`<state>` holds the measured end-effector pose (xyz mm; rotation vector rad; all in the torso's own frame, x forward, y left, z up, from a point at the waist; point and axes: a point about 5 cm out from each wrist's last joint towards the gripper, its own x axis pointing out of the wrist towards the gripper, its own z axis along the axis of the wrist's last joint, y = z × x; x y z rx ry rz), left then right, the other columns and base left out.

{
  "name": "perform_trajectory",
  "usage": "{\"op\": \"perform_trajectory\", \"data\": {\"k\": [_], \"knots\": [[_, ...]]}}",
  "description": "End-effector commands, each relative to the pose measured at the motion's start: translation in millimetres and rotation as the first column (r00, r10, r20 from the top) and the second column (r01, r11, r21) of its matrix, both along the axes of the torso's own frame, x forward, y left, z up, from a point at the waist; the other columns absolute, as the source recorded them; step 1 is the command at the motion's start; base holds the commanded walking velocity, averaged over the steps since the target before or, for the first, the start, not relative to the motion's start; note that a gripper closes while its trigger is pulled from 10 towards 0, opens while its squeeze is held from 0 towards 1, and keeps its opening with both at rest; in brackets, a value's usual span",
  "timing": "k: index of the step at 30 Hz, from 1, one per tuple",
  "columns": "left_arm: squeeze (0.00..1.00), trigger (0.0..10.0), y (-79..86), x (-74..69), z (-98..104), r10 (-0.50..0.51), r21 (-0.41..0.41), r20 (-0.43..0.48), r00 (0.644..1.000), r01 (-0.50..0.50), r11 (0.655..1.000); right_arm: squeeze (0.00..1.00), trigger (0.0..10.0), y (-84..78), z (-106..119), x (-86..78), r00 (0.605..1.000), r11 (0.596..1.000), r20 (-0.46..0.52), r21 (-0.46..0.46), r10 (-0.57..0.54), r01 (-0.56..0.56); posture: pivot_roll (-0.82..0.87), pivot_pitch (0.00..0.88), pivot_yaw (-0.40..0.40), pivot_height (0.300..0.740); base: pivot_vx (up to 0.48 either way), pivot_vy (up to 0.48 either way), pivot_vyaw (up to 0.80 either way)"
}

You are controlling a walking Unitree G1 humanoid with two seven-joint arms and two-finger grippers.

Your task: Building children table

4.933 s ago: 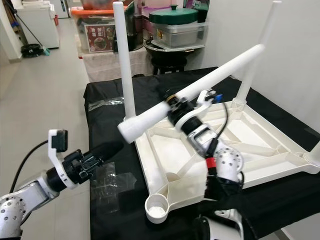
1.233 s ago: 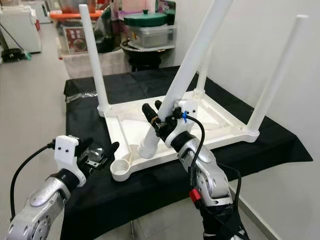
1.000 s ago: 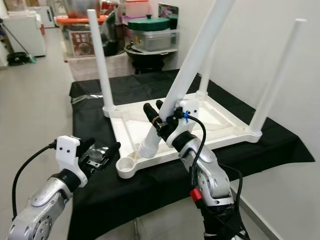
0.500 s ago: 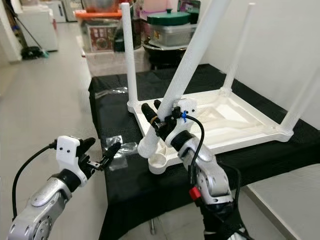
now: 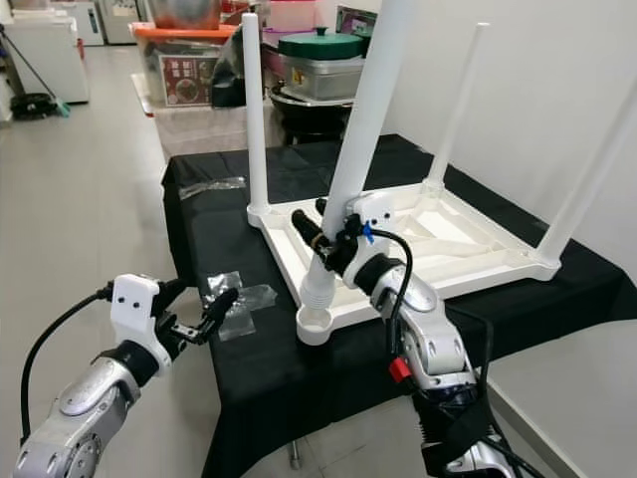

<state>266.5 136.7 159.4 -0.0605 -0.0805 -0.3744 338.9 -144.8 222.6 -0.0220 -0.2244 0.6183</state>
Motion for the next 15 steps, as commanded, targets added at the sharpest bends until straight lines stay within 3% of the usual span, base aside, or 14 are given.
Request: {"op": "perform_trajectory", "data": {"k": [1, 15], "knots": [[0.0, 10.0, 0.9, -1.3, -4.4, 0.001, 0.028, -0.016, 1.0, -0.001, 1.0, 0.0, 0.0, 0.5, 1.4, 3.9, 1.0, 0.999, 0.015, -0.036, 0.014, -0.014, 0.06, 0.0, -0.035, 0.74, 0.0, 0.0, 0.0], [0.0, 10.0, 0.5, -4.5, -4.2, -0.004, 0.028, -0.017, 1.0, 0.004, 1.0, 0.0, 0.0, 1.3, -21.5, 13.7, 0.993, 0.989, -0.061, -0.104, 0.1, -0.106, 0.08, 0.0, -0.045, 0.74, 0.0, 0.0, 0.0]]}}
